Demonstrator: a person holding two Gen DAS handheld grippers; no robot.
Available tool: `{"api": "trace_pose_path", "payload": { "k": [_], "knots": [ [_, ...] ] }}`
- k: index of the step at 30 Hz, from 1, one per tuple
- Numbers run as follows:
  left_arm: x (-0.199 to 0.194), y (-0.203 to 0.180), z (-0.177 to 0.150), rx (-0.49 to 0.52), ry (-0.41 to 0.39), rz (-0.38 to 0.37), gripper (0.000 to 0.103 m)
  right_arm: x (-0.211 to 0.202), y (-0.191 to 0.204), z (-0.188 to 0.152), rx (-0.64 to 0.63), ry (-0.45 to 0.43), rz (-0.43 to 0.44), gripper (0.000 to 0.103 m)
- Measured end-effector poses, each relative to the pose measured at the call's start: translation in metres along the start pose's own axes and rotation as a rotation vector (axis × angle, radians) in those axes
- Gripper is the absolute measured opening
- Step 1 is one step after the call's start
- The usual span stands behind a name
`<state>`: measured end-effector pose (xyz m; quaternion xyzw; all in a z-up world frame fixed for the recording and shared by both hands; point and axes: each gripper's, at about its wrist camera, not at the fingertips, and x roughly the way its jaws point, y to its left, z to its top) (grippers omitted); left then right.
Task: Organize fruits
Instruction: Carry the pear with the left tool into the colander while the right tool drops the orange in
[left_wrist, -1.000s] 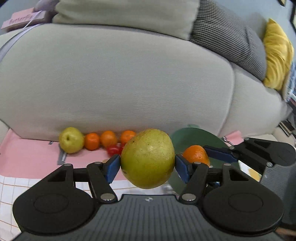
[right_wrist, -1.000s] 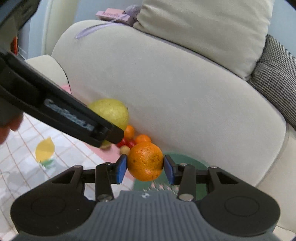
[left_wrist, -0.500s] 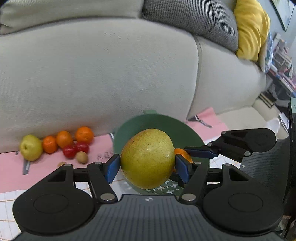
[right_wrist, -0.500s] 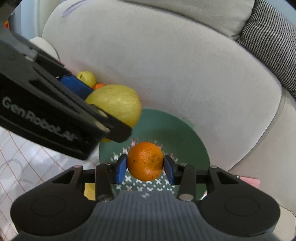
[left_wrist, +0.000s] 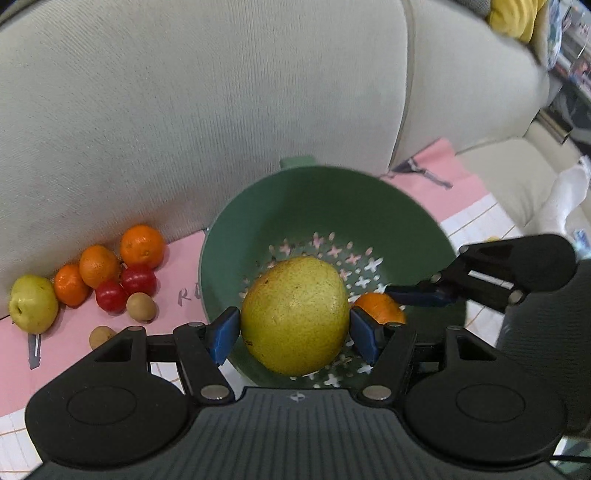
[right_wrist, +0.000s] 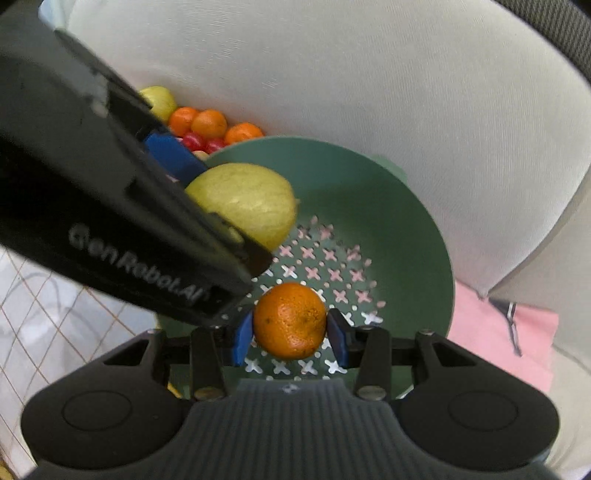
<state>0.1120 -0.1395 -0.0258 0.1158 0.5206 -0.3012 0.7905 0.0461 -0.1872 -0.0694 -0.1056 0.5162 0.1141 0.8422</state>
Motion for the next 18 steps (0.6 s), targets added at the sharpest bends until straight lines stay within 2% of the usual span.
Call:
{"api": "trace_pose_path", "payload": {
  "k": [5,10,18],
  "knots": [
    [0.014,-0.003,0.003,0.016,0.052,-0.004,0.074,0.01,-0.013,0.007,0.038,0.026,0.029,0.04],
    [0.025,-0.005,0.009,-0.012,0.096,-0.023,0.074,0.022,-0.028,0.007,0.127,0.072,0.07,0.04],
    [0.032,-0.01,0.01,-0.024,0.141,-0.013,0.074,0.027,-0.017,-0.007,0.109,0.095,0.063,0.04]
  ]
}}
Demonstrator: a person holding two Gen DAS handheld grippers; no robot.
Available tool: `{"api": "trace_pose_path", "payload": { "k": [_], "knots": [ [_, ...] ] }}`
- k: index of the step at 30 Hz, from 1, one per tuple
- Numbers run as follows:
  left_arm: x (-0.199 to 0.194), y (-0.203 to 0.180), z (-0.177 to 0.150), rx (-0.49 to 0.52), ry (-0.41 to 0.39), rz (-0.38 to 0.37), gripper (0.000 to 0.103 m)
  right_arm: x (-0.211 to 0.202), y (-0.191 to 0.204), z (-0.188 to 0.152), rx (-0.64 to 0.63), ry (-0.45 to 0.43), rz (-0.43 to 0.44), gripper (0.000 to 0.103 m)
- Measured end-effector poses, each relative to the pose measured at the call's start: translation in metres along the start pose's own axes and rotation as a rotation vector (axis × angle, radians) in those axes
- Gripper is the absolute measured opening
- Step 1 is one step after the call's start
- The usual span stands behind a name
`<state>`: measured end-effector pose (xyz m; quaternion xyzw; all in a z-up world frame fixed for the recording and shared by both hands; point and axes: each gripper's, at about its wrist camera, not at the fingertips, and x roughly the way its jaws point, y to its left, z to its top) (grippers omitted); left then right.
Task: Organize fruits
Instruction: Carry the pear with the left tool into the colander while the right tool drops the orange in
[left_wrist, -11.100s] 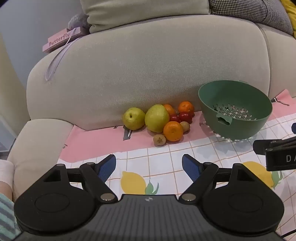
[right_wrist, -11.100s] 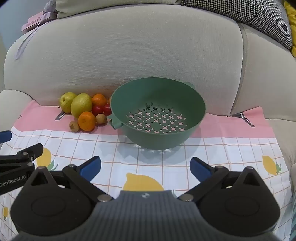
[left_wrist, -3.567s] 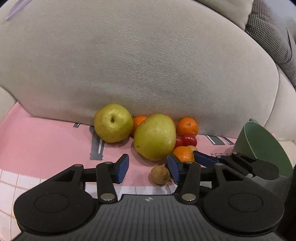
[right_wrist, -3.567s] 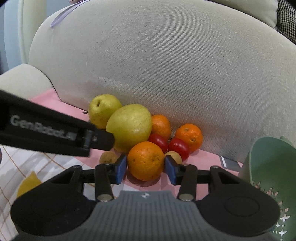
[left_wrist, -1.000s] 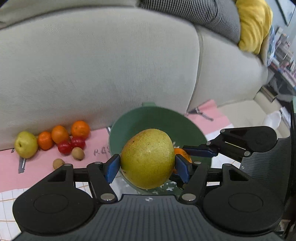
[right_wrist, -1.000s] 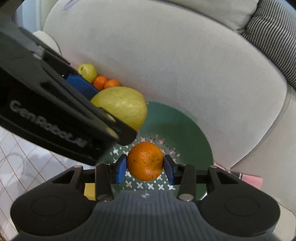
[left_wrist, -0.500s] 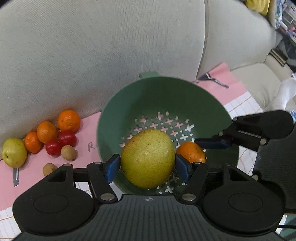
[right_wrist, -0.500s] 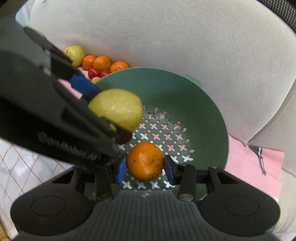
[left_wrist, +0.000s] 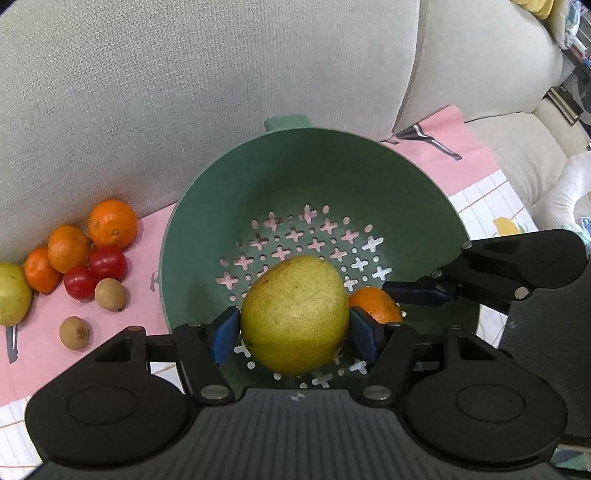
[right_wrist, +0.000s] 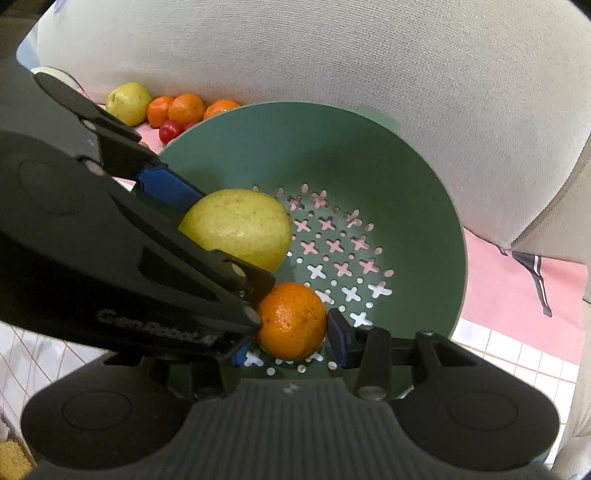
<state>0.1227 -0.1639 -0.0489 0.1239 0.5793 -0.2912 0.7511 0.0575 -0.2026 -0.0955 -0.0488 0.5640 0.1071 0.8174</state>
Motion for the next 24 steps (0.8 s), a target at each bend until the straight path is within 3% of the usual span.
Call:
{"api": "trace_pose_path", "payload": {
  "k": [16,24],
  "knots": [
    [0.008,0.002,-0.002,0.01,0.005,0.064,0.074,0.002,0.006,0.0,-0.017,0.001,-0.022,0.041],
    [-0.01,-0.002,0.004,0.014,-0.06,0.043,0.078,-0.013,0.003,0.0,-0.002,-0.041,-0.033,0.045]
  ]
}}
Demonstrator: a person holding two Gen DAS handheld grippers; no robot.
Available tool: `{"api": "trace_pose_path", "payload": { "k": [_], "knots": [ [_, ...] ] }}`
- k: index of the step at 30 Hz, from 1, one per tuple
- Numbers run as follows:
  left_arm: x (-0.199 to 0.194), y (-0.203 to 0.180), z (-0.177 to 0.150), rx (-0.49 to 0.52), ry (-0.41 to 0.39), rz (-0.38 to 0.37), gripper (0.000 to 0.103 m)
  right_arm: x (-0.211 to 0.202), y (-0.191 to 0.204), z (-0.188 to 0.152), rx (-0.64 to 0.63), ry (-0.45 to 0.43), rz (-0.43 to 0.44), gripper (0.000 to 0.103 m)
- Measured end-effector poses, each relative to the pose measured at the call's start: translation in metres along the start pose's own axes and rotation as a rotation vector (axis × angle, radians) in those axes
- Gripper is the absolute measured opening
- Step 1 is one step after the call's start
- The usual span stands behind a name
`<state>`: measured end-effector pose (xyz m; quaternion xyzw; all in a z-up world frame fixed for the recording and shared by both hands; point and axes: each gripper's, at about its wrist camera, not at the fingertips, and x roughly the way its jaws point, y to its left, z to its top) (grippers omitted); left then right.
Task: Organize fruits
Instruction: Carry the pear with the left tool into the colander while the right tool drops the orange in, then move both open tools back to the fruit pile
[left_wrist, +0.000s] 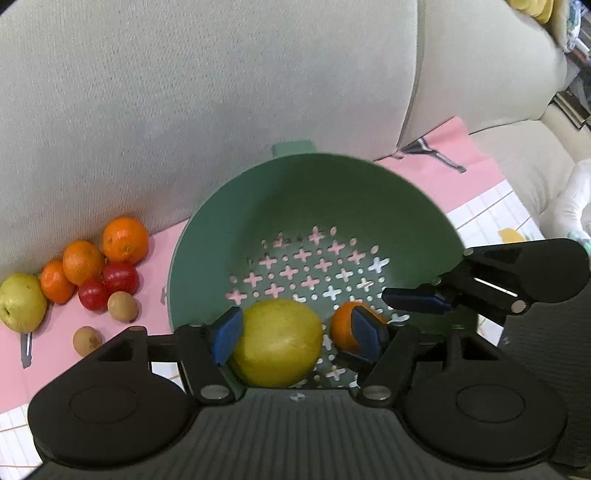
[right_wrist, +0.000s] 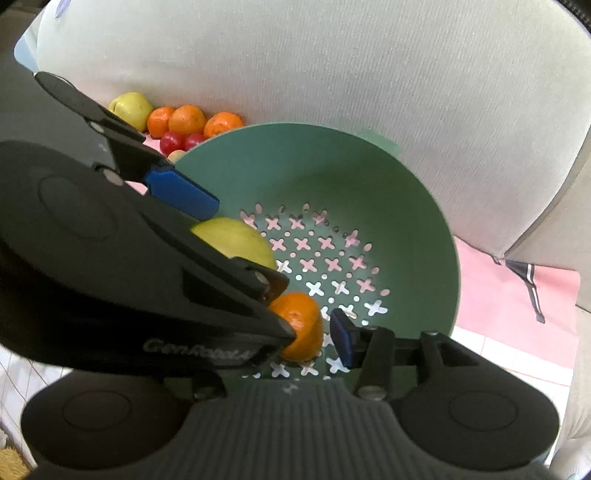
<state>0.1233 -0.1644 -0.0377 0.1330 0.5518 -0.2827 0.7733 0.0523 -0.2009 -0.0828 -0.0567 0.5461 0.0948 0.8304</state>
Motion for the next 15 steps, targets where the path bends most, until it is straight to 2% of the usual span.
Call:
{"api": "trace_pose_path", "payload": {
  "k": [4,11,15],
  "knots": [
    [-0.014,-0.001,-0.002,-0.007,-0.041,0.003,0.078,-0.008,0.0,-0.002,0.018,-0.028,-0.028,0.054],
    [-0.049,0.006,-0.012,-0.054,-0.162,0.011,0.078,-0.029,0.002,-0.01,0.062,-0.138,-0.048,0.055],
    [-0.069,0.017,-0.021,-0.083,-0.23,0.04,0.078,-0.042,0.01,-0.014,0.085,-0.217,-0.078,0.057]
  ]
}}
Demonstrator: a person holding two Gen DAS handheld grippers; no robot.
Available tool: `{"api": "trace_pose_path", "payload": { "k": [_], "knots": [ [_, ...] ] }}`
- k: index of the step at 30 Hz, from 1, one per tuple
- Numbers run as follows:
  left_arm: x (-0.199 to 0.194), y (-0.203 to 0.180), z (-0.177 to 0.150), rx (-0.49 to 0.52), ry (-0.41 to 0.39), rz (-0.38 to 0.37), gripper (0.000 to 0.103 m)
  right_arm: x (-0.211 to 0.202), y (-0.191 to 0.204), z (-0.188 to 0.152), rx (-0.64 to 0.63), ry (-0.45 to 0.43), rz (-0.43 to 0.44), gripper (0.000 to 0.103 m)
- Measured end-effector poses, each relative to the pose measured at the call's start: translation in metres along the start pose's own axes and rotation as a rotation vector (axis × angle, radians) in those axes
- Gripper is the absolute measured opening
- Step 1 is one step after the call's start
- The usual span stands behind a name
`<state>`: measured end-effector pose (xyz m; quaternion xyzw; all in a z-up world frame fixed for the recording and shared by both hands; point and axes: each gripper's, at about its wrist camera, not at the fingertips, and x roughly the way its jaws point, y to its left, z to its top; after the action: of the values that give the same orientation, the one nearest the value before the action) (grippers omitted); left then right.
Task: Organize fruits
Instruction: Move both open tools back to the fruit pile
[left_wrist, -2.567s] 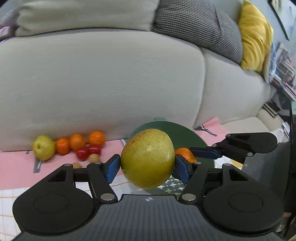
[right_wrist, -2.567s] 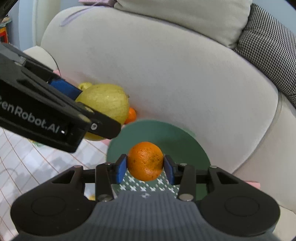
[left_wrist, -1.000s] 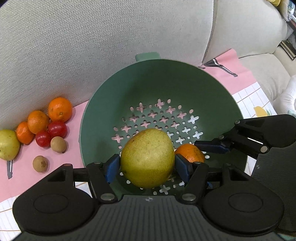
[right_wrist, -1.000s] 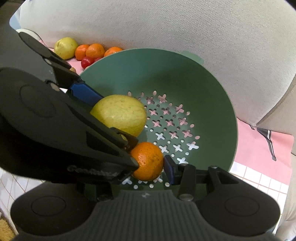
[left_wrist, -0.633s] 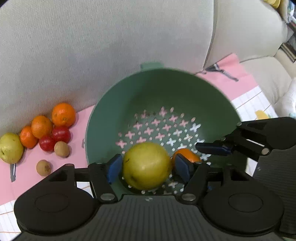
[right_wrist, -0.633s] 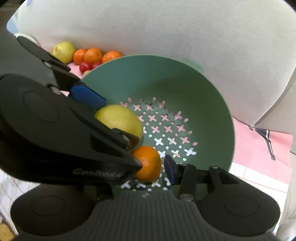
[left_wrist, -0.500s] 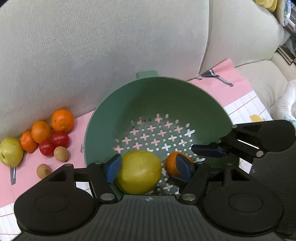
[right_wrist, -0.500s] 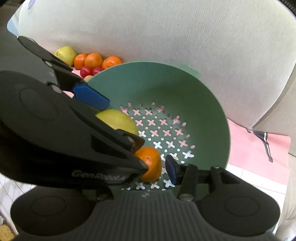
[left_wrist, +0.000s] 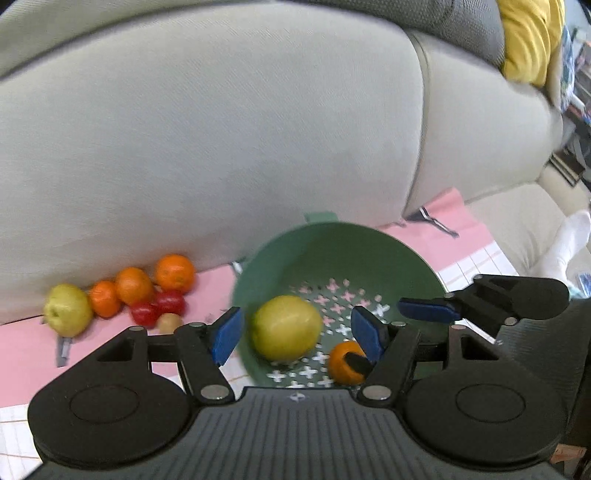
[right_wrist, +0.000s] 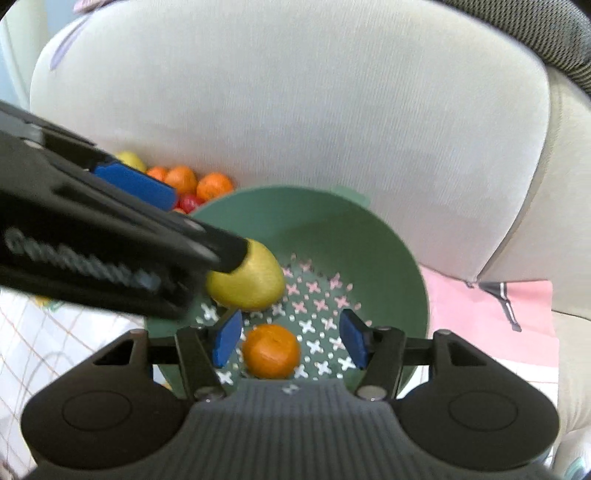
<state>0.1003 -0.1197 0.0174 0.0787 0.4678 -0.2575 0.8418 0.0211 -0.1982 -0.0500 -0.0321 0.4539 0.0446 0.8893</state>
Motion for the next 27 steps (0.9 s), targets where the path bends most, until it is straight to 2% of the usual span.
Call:
{"api": "trace_pose_path", "payload": {
  "k": [7,13,19,27],
  "knots": [
    [-0.037,0.037,-0.019,-0.063,-0.097,0.057,0.078,-0.035,0.016,-0.002,0.027,-0.184,-0.006,0.057],
    [-0.062,0.073,-0.044,-0.132,-0.159,0.098,0.078,-0.051,0.054,-0.004,0.019,-0.284,0.019,0.057],
    [-0.084,0.102,-0.074,-0.184,-0.221,0.141,0.078,-0.059,0.088,-0.001,0.017,-0.34,0.056,0.057],
    [-0.1,0.13,-0.101,-0.219,-0.293,0.179,0.078,-0.051,0.134,-0.002,0.028,-0.312,0.1,0.058]
  ]
}}
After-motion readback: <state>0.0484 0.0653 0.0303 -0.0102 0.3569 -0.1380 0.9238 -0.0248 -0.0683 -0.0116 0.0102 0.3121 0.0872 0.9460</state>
